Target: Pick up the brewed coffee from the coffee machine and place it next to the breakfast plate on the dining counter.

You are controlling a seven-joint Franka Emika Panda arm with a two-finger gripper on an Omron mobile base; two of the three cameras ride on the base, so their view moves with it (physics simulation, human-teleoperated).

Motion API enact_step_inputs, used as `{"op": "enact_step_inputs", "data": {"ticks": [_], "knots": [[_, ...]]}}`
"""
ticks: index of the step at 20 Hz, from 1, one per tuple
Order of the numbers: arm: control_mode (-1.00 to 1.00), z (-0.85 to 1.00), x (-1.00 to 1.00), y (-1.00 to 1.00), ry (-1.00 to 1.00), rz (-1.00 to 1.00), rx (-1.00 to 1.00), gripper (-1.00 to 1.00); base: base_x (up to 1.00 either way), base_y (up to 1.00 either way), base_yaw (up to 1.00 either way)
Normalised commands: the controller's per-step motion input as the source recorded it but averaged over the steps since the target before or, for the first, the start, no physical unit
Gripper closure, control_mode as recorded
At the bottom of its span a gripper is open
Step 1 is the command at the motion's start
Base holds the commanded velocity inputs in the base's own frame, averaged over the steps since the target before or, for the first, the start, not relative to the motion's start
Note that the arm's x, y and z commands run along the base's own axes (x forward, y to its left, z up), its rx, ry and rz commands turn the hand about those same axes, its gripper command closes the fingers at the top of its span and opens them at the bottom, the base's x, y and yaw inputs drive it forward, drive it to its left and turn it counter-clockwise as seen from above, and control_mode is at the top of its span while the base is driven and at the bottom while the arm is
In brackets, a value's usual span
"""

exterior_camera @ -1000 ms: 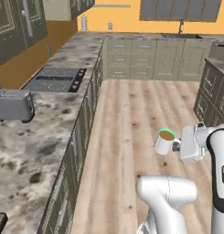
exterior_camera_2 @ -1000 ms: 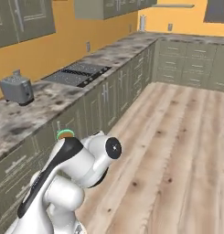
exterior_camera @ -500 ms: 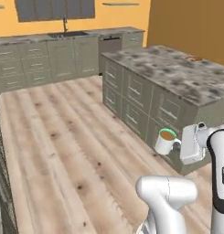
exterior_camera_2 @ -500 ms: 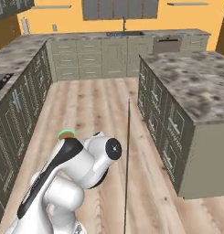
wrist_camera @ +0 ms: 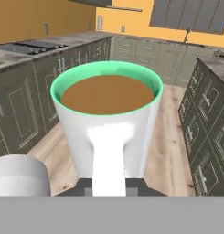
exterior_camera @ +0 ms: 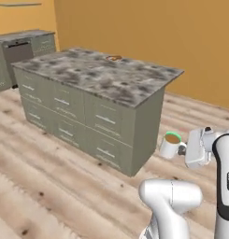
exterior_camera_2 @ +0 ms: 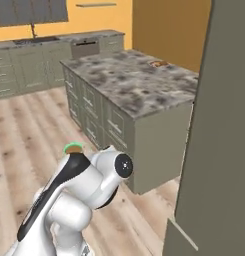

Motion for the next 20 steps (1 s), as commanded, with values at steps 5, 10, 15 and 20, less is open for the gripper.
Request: {"op": "enact_step_inputs", "data": {"ticks": [5, 10, 15, 20], "knots": [[1.00, 0.00, 0.00, 0.00, 0.00, 0.00, 0.00, 1.00, 0.69, -0.21, -0.59], [1.00, 0.00, 0.00, 0.00, 0.00, 0.00, 0.00, 1.00, 0.75, -0.02, -0.59], [1.00, 0.00, 0.00, 0.00, 0.00, 0.00, 0.00, 1.00, 1.00, 0.22, -0.39], [1.00, 0.00, 0.00, 0.00, 0.00, 0.00, 0.00, 1.00, 1.00, 0.38, -0.32]]}}
